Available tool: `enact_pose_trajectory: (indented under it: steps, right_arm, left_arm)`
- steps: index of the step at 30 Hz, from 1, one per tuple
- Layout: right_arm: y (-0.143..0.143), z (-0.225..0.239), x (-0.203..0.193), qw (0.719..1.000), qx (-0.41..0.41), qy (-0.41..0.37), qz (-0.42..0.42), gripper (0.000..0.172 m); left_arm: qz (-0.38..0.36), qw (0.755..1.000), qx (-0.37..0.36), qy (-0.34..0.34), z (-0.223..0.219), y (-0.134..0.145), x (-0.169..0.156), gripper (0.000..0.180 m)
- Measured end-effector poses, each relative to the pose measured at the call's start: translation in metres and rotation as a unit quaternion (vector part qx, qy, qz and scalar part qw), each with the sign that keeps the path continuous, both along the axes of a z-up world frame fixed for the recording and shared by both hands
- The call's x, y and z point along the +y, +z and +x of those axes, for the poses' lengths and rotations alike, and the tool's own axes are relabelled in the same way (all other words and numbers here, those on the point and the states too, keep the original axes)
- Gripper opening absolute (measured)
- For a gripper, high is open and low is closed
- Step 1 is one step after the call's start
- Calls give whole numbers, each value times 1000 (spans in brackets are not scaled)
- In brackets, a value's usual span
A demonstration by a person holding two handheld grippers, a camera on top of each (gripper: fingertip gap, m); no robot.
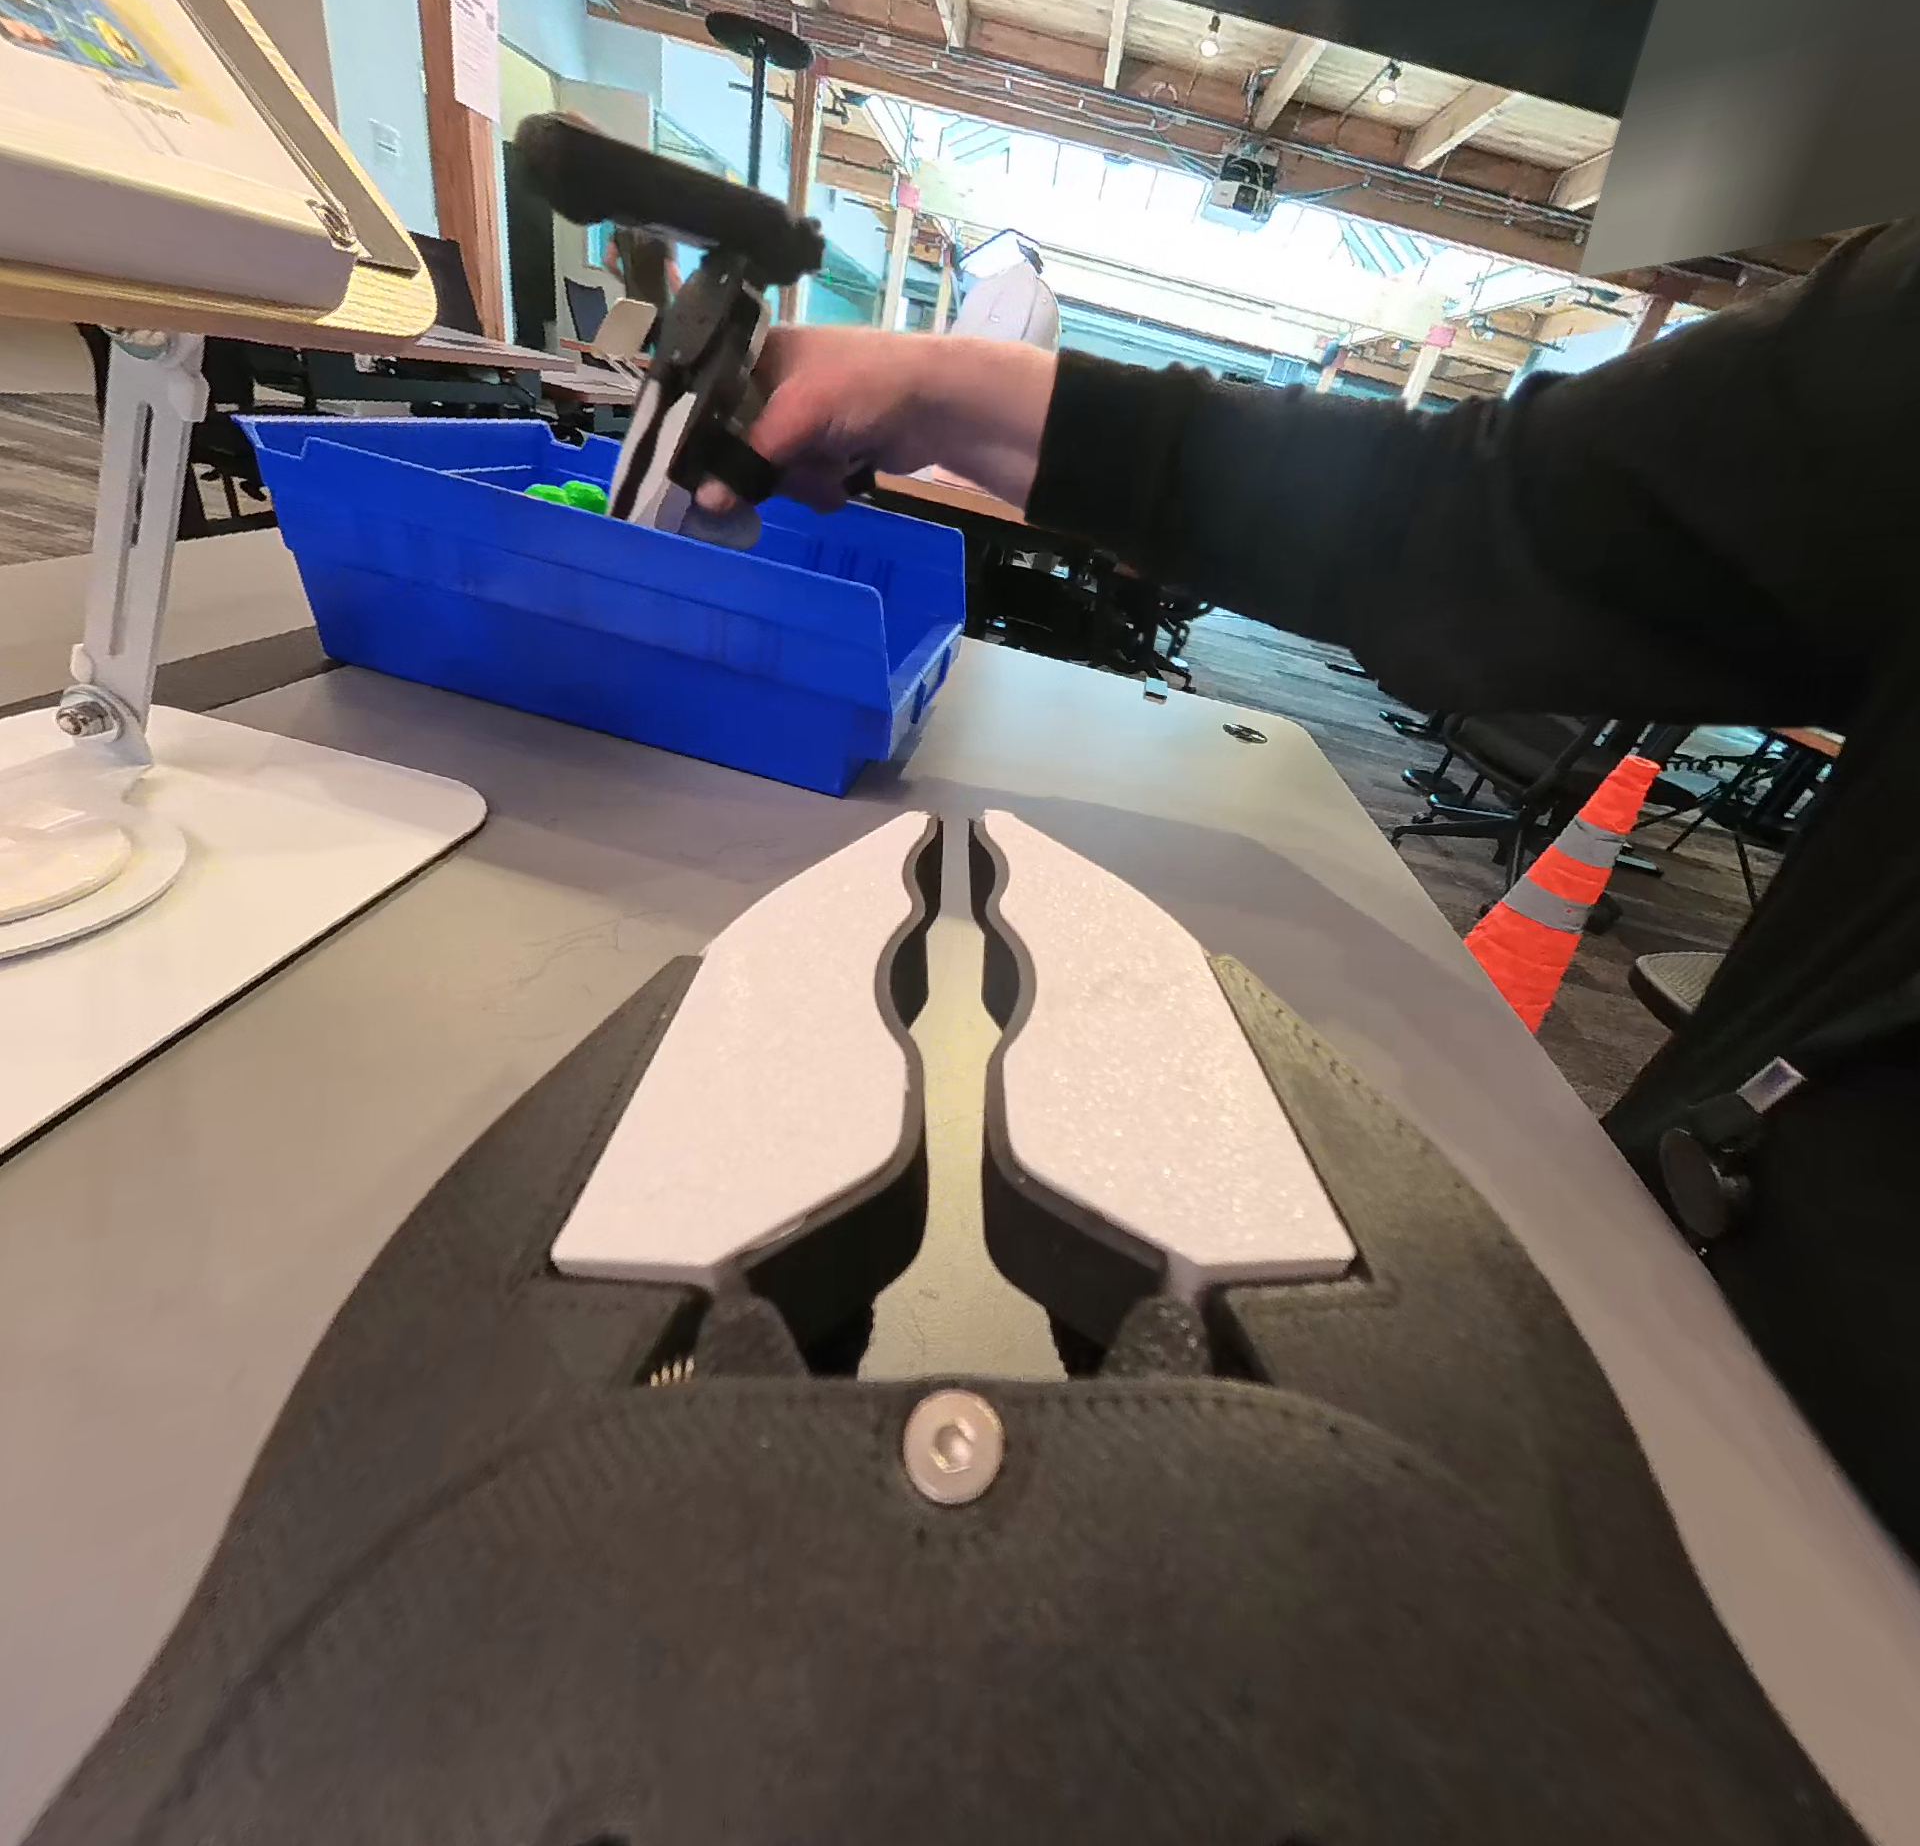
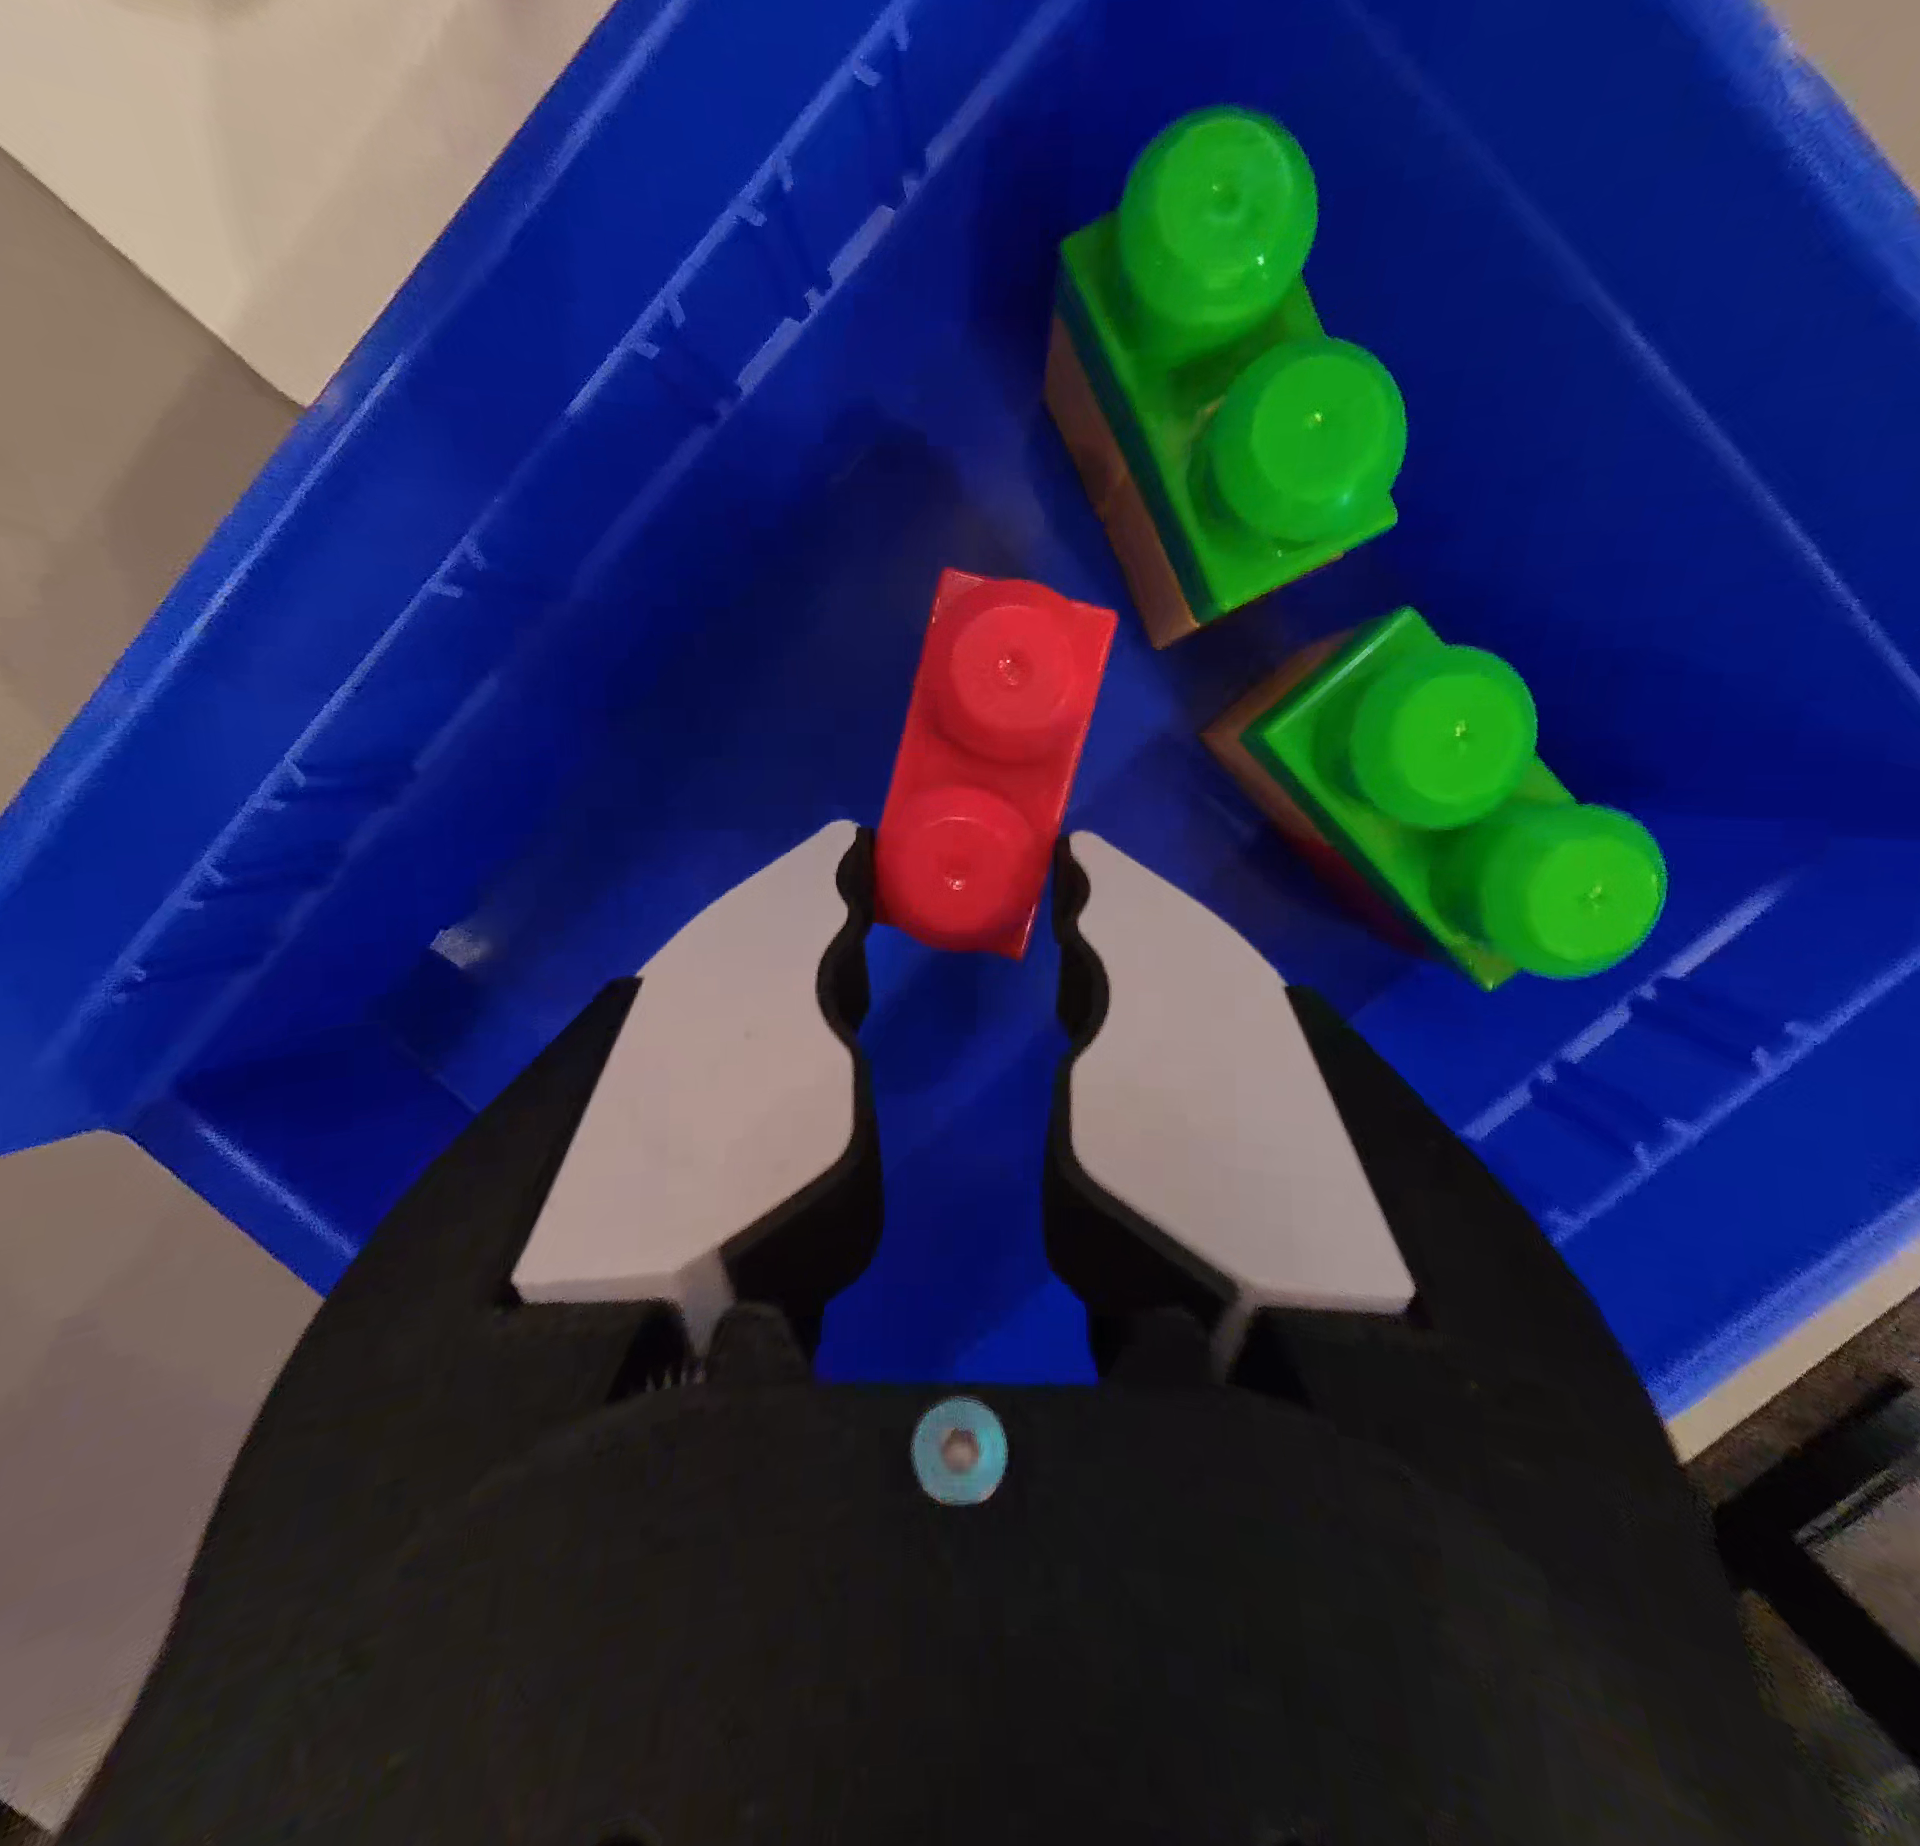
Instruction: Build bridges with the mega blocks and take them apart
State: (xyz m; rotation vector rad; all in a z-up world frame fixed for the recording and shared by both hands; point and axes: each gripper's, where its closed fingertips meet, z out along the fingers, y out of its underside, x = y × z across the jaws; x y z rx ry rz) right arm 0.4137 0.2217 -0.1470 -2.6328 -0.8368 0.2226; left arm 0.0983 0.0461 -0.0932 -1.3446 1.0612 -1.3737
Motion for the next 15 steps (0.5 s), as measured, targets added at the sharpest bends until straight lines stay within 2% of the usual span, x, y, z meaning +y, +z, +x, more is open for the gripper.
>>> enact_pose_trajectory:
  steps: [2, 5, 10, 15]
  right_arm:
    - [0, -1, 2, 999, -3, 33, -8, 33]
    - [0, -6, 2, 992, -16, 129, -2, 33]
    - [0, -15, -1, 957, -28, 288, 2, 32]
    - [-1, -15, 9, 934, -52, 354, -21, 33]
  left_arm:
    - [1, 1000, 1, 0, 0, 0, 0, 4]
    - [3, 1000, 4, -2, 1, -1, -1, 4]
    - [1, 1000, 4, -4, 1, -1, -1, 4]
    - [0, 1000, 4, -5, 1, -1, -1, 4]
